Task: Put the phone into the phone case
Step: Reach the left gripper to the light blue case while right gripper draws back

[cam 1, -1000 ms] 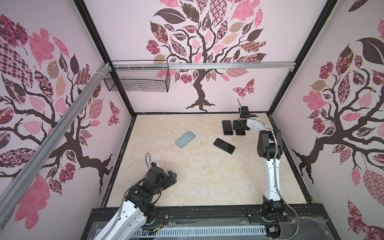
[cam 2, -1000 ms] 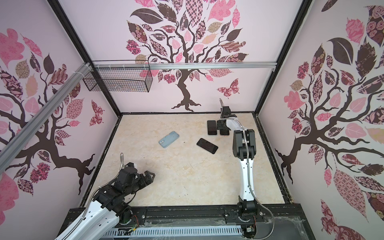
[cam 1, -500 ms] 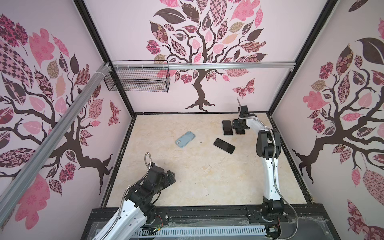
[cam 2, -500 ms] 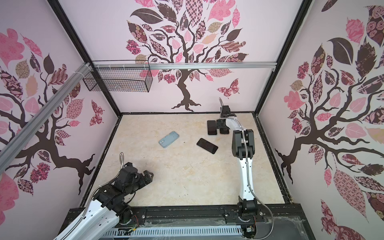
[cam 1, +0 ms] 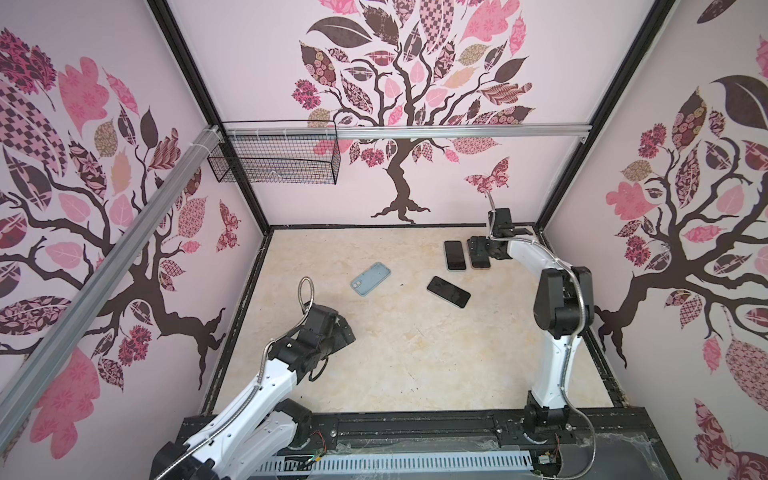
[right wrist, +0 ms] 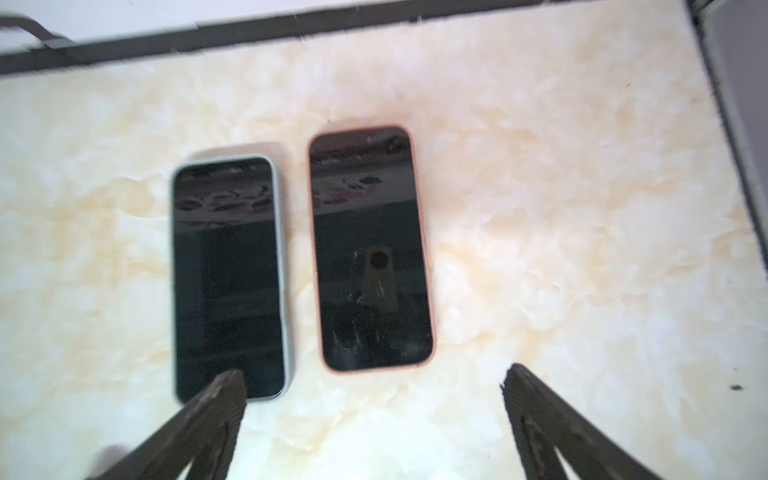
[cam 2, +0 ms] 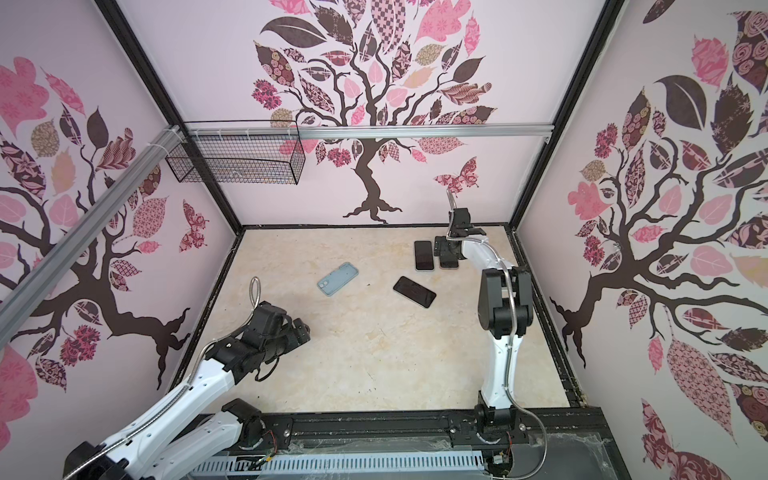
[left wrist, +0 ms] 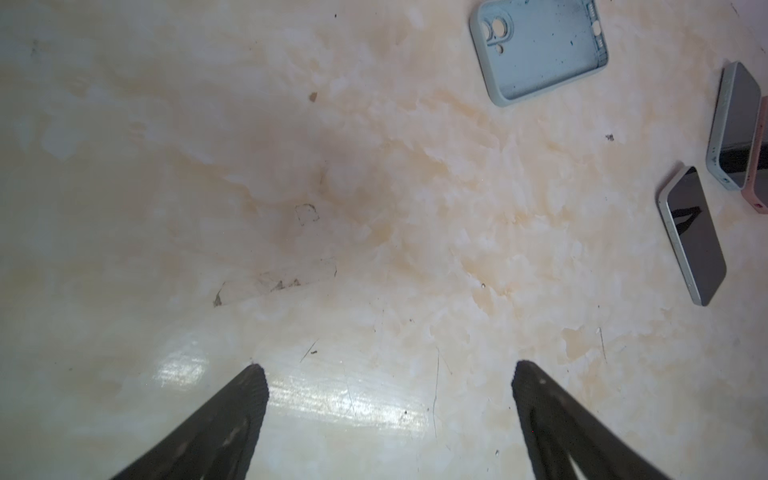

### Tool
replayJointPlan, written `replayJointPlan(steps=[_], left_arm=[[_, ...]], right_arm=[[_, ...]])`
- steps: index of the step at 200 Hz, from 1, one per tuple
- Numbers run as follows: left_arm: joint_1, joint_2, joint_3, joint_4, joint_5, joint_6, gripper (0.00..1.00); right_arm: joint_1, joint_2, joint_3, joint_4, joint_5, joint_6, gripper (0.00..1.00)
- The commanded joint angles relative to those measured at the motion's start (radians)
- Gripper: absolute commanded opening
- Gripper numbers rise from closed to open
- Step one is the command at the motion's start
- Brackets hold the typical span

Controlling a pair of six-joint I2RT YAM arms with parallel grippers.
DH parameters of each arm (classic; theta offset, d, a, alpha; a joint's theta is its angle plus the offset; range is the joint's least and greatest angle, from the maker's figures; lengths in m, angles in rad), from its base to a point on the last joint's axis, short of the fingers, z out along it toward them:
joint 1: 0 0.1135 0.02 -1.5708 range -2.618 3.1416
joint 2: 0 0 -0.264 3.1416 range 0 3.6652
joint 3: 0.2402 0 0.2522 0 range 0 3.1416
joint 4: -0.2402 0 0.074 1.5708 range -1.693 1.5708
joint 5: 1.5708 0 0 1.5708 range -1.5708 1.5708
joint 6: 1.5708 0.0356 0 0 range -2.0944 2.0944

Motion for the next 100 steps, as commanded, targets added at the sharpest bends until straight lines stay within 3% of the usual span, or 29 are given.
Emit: replayJointPlan(steps=[1, 51, 77, 100], left_arm=[[0.031, 0.097, 0.111, 0.090, -0.015, 0.071, 0.95], [0.056, 0.321, 0.278, 0.166, -0.017, 0.121, 0.83], [0.064, 0.437, 0.363, 0.179, -0.036, 0.146, 0.76], [0.064, 0.519, 0.393, 0.240, -0.064, 0.165, 0.72]], right_arm=[[0.014, -0.220, -0.126, 0.082, -0.037, 0.029, 1.00], [0.203, -0.506, -0.423, 0.162, -0.021, 0.055, 1.00], [0.255, -0.631, -0.585, 0.192, -0.071, 0.091, 1.00], [0.273, -0.714, -0.690, 0.189, -0.202, 0.112, 1.00]])
